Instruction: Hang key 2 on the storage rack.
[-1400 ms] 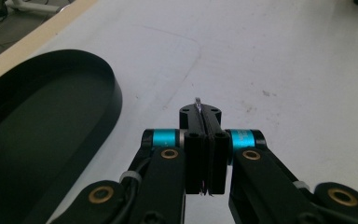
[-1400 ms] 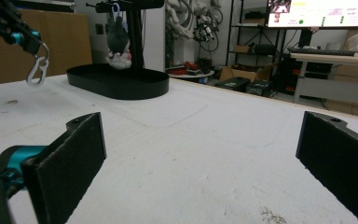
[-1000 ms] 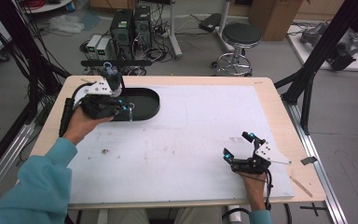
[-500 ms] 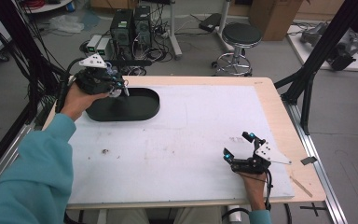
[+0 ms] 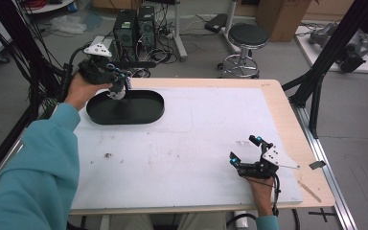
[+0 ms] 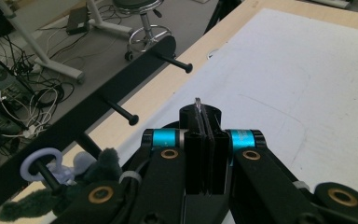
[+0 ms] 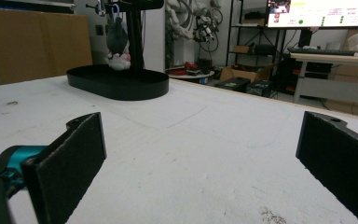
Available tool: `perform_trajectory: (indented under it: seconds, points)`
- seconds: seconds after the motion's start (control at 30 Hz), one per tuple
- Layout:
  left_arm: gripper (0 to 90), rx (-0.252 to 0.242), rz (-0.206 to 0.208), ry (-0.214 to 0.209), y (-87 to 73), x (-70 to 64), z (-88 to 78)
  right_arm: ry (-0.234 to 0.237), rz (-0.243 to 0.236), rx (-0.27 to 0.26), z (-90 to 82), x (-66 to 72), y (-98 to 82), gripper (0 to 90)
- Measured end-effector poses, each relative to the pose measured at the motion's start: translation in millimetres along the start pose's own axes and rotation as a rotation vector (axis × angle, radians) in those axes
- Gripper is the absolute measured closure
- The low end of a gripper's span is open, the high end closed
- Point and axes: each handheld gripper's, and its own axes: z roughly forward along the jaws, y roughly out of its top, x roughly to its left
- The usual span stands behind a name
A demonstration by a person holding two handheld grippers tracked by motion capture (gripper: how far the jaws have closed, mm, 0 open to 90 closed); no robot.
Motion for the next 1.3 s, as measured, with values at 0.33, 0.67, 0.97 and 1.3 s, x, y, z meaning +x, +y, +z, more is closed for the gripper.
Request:
perform_trajectory:
  seconds: [0.33, 0.67, 0.97, 1.3]
  points:
    - [88.2, 0.033, 0.006, 0.010, 10.8, 8.3, 9.4, 0.000, -0.002, 0.001, -0.1, 0.0, 0.1, 0.7]
    - [88.2, 0.061, -0.017, 0.037, 5.3, 16.9, 18.2, 0.002, 0.000, -0.001, 0.0, -0.4, -0.1, 0.7]
    - [88.2, 0.076, -0.030, 0.050, 1.4, 21.7, 25.0, 0.003, -0.002, -0.002, 0.1, -0.7, -0.1, 0.7]
    - [88.1, 0.087, -0.042, 0.070, -2.2, 28.1, 28.6, 0.004, 0.001, 0.002, 0.0, 0.1, 0.0, 0.7]
